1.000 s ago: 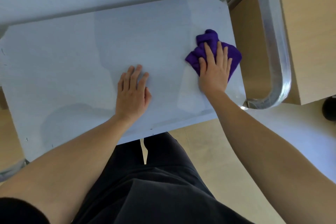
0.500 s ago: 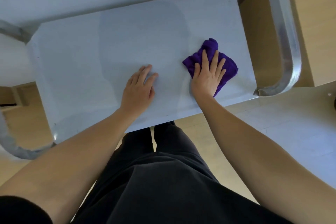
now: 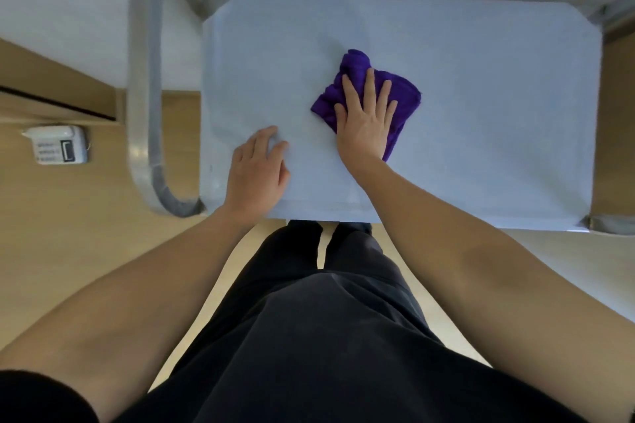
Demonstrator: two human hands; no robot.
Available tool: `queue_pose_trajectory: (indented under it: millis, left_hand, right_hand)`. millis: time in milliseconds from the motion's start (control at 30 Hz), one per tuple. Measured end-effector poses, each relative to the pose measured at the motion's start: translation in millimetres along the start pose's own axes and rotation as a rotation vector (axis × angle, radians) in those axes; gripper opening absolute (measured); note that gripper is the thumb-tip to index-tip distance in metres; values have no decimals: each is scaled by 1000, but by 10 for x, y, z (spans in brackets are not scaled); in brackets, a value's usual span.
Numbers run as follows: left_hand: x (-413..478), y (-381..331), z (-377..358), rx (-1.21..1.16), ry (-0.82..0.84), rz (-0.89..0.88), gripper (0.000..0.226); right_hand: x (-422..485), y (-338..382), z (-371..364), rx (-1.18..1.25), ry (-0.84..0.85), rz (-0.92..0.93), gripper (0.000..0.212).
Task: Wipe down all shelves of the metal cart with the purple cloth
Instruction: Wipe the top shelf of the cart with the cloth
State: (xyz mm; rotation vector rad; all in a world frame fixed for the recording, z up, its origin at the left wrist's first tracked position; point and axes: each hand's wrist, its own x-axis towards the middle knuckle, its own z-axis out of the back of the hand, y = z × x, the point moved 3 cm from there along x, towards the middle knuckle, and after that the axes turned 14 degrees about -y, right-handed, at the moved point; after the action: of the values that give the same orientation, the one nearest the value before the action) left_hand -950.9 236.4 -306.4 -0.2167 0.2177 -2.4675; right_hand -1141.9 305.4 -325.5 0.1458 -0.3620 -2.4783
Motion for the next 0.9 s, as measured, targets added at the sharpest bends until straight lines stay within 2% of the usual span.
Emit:
queue_pose_trajectory:
  millis: [200, 333, 433, 533, 667, 733, 833, 900]
  left_hand:
    - [-348, 339, 128, -94, 50, 59, 41]
    - [-435, 315, 171, -141, 78, 103, 40]
    - [-505, 299, 191, -170, 103, 89, 39]
    - [-562, 325, 220, -182, 123, 84, 39]
    - [-619, 385, 247, -184, 133, 75, 39]
    - [-627, 407, 256, -196, 135, 81, 38]
    - [-606, 430, 272, -201, 115, 65, 35]
    - [-586, 439, 285, -207, 116, 64, 32]
  right_hand:
    - [-404, 812, -186, -10, 142, 337, 49]
    - [-723, 696, -187, -33, 131, 459, 49]
    - [-725, 350, -79, -24, 55, 421, 48]
    - [-727, 39, 26, -46, 28, 260, 47]
    - [-793, 171, -11, -45, 29, 114, 48]
    - [-880, 386, -52, -30, 49, 165, 48]
    - [-1068, 617, -100, -57, 110, 368, 49]
    - [-1122, 635, -88, -62, 129, 387, 49]
